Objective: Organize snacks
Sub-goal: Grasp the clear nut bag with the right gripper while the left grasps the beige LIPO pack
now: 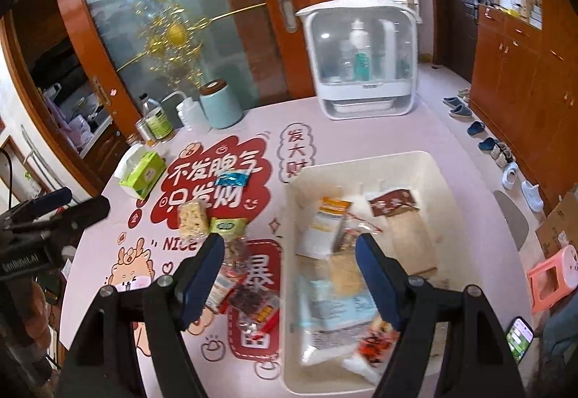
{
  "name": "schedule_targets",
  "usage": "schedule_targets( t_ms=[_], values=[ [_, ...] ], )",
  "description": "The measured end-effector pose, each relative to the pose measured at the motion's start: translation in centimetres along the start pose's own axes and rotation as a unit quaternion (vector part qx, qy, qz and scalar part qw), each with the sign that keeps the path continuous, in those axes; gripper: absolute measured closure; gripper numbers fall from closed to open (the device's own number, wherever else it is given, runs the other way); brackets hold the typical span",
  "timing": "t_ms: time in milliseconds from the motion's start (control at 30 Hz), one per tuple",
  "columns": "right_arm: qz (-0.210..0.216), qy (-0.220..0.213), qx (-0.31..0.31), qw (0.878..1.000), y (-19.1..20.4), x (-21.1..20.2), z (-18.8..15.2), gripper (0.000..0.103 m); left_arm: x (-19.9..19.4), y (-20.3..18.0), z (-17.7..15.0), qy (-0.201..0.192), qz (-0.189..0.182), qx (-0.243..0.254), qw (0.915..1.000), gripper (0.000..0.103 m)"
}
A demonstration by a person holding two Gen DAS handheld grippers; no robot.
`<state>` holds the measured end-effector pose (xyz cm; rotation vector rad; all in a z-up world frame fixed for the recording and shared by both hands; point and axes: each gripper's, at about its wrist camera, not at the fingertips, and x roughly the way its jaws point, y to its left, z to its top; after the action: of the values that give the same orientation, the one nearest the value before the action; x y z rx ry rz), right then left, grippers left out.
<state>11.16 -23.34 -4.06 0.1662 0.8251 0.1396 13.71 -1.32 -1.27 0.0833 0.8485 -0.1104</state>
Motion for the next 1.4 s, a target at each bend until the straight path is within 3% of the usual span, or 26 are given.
schedule_targets(
  t_ms=[133, 300, 600, 767, 1067, 1133, 1200, 1400],
  values=[
    [0.01, 0.024, -0.012, 1.0, 2.5, 2.3, 0.4, 0.027, 2.1, 2.1, -1.5, 0.021, -0.004, -0.001, 0.9998, 0.001],
    [0.03, 0.086, -0.001, 0.996, 4.2, 7.6, 0.3, 0.027, 7.1, 3.8, -4.7, 0.067, -0.009, -0.009, 0.9977, 0.001],
    [0.043, 0.148, -0.012, 0.988, 7.3, 15.3, 0.1, 0.028, 16.2, 4.0, -12.4, 0.153, -0.054, -0.082, 0.9834, 0.001],
    [0.04, 0.198, -0.024, 0.979, 8.7, 19.1, -0.9, 0.03, 18.6, 3.2, -14.6, 0.165, -0.06, -0.097, 0.9795, 0.001],
    [0.01, 0.275, -0.043, 0.96, 9.2, 25.5, -3.4, 0.04, 20.1, 2.6, -15.5, 0.164, -0.067, -0.118, 0.977, 0.001],
    [0.005, 0.291, -0.045, 0.956, 9.2, 26.4, -3.7, 0.05, 20.1, 2.2, -15.3, 0.162, -0.062, -0.112, 0.9785, 0.001],
    [-0.009, 0.283, -0.054, 0.958, 9.1, 26.5, -3.7, 0.064, 20.3, 1.8, -15.2, 0.162, -0.058, -0.107, 0.9793, 0.001],
    [-0.008, 0.287, -0.044, 0.957, 8.3, 25.9, -3.9, 0.064, 21.0, 1.0, -14.3, 0.163, -0.036, -0.092, 0.9817, 0.001]
  ],
)
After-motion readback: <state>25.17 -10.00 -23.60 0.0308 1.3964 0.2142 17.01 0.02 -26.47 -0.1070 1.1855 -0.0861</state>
